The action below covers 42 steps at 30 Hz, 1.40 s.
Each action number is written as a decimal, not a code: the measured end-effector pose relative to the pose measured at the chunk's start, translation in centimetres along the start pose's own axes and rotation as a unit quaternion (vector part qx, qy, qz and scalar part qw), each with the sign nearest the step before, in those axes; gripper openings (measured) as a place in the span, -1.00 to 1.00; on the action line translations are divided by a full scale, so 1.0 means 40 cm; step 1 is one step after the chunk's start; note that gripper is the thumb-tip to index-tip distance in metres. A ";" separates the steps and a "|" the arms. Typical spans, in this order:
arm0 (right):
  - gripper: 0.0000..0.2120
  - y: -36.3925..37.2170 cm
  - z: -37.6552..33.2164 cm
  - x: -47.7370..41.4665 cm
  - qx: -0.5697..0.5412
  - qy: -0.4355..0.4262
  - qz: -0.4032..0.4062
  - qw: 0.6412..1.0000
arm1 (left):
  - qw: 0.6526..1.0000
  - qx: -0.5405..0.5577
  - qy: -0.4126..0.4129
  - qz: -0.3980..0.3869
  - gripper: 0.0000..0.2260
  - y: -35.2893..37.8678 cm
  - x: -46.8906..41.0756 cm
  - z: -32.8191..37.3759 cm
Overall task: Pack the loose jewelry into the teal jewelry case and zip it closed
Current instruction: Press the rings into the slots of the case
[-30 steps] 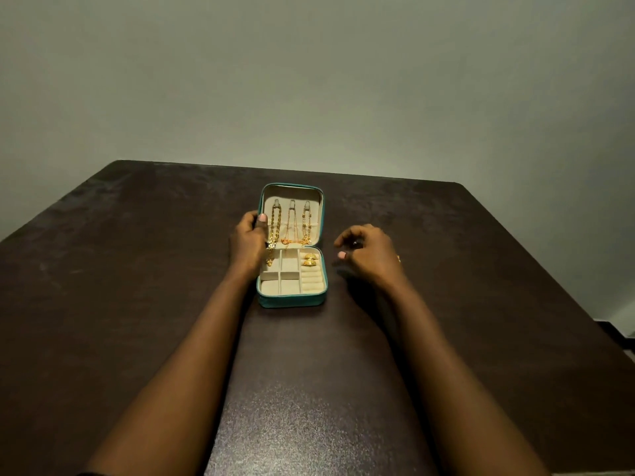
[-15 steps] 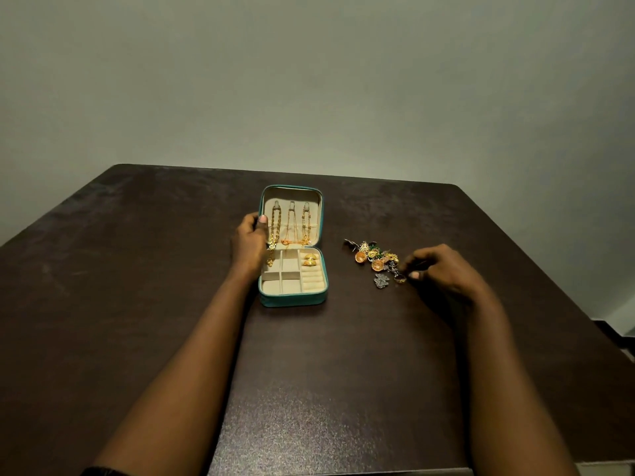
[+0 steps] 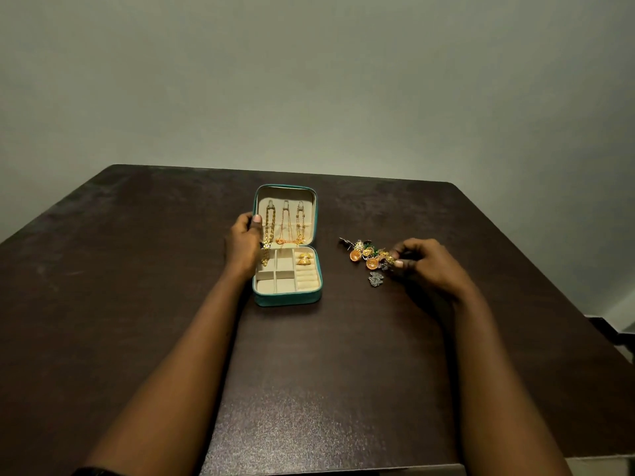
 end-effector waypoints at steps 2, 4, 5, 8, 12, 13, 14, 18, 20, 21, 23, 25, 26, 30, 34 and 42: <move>-0.86 0.007 -0.010 0.007 -0.089 0.001 -0.008 0.996 | 1.000 0.003 -0.003 -0.004 -0.79 0.001 -0.001 -0.002; -0.87 0.021 -0.021 0.013 -0.159 0.003 -0.024 0.987 | 1.000 0.006 -0.003 -0.006 -0.81 0.002 -0.002 -0.003; -0.87 0.029 -0.027 0.014 -0.181 0.001 -0.032 0.983 | 1.000 0.006 -0.004 -0.006 -0.81 0.002 0.000 0.000; -0.83 0.058 -0.050 0.013 -0.255 -0.015 -0.053 0.965 | 1.000 0.012 -0.002 -0.006 -0.82 0.004 0.001 0.001; -0.83 0.088 -0.079 0.015 -0.297 -0.041 -0.066 0.952 | 1.000 0.008 0.002 -0.007 -0.81 0.004 0.000 0.003; -0.83 0.093 -0.087 0.016 -0.293 -0.050 -0.069 0.952 | 1.000 0.009 0.002 -0.007 -0.82 0.004 0.000 0.004; -0.83 0.097 -0.094 0.017 -0.287 -0.059 -0.071 0.953 | 1.000 0.014 0.002 -0.008 -0.83 0.005 -0.002 0.002; -0.83 0.114 -0.118 0.022 -0.273 -0.079 -0.078 0.956 | 1.000 0.027 -0.008 -0.009 -0.85 0.006 -0.002 -0.003; -0.83 0.121 -0.127 0.024 -0.264 -0.086 -0.082 0.957 | 1.000 0.025 -0.008 -0.013 -0.85 0.008 0.000 -0.001; -0.83 0.123 -0.130 0.024 -0.262 -0.089 -0.083 0.957 | 1.000 0.023 -0.009 -0.016 -0.84 0.009 0.001 0.001; -0.82 0.126 -0.136 0.027 -0.262 -0.090 -0.083 0.957 | 0.999 0.025 -0.010 -0.018 -0.84 0.010 0.002 -0.001; -0.82 0.129 -0.141 0.028 -0.264 -0.088 -0.080 0.957 | 1.000 0.022 -0.008 -0.019 -0.85 0.010 0.001 -0.002; -0.81 0.132 -0.145 0.030 -0.265 -0.088 -0.079 0.957 | 1.000 0.019 -0.007 -0.020 -0.85 0.010 0.001 -0.002; -0.83 0.158 -0.167 0.030 -0.222 -0.097 -0.061 0.968 | 1.000 0.021 -0.002 -0.019 -0.84 0.013 0.008 0.010; -0.87 0.186 -0.183 0.022 -0.129 -0.111 -0.018 0.985 | 1.000 0.016 0.003 -0.021 -0.84 0.015 0.009 0.013; -0.88 0.233 -0.222 0.026 -0.006 -0.148 0.012 0.989 | 0.999 -0.010 0.016 -0.032 -0.81 0.029 0.022 0.024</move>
Point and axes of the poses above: each hand's wrist, its own x-axis away from the middle knuckle, its own y-axis out of the palm, z = x × y, the point moved 10 cm from there along -x, towards the middle knuckle, and after that the axes turned 3 degrees about y, right-handed, at the moved point
